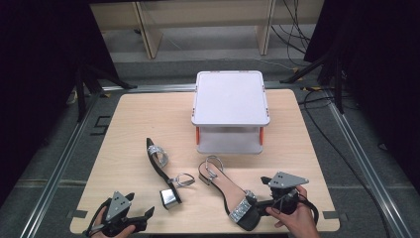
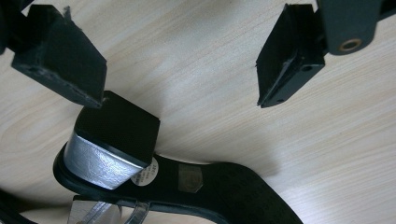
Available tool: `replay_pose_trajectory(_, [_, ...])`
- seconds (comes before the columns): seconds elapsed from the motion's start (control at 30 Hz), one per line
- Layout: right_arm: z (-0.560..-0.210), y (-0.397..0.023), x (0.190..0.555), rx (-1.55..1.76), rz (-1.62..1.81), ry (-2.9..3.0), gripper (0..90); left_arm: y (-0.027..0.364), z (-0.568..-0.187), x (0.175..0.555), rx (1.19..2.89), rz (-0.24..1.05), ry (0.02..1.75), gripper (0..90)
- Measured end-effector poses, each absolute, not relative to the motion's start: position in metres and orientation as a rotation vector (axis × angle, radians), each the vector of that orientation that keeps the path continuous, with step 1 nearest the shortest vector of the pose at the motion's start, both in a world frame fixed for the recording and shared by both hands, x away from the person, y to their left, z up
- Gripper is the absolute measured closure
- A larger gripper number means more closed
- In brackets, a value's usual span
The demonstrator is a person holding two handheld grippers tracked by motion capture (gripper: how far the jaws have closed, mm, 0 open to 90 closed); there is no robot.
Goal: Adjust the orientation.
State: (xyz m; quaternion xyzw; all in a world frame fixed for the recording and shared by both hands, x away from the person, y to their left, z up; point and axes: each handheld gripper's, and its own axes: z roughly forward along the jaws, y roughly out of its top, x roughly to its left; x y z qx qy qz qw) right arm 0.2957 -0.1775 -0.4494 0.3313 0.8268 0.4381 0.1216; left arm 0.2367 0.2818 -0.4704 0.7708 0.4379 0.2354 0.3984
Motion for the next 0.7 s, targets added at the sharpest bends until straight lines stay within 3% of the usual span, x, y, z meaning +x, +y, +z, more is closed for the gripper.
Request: replay_pose_trajectory(0.7, [-0.462, -0.158, 0.281, 1.130, 1.224, 2.506, 15.6, 0.282, -0.471, 0.237, 1.961, 0.596, 1.107, 15.8])
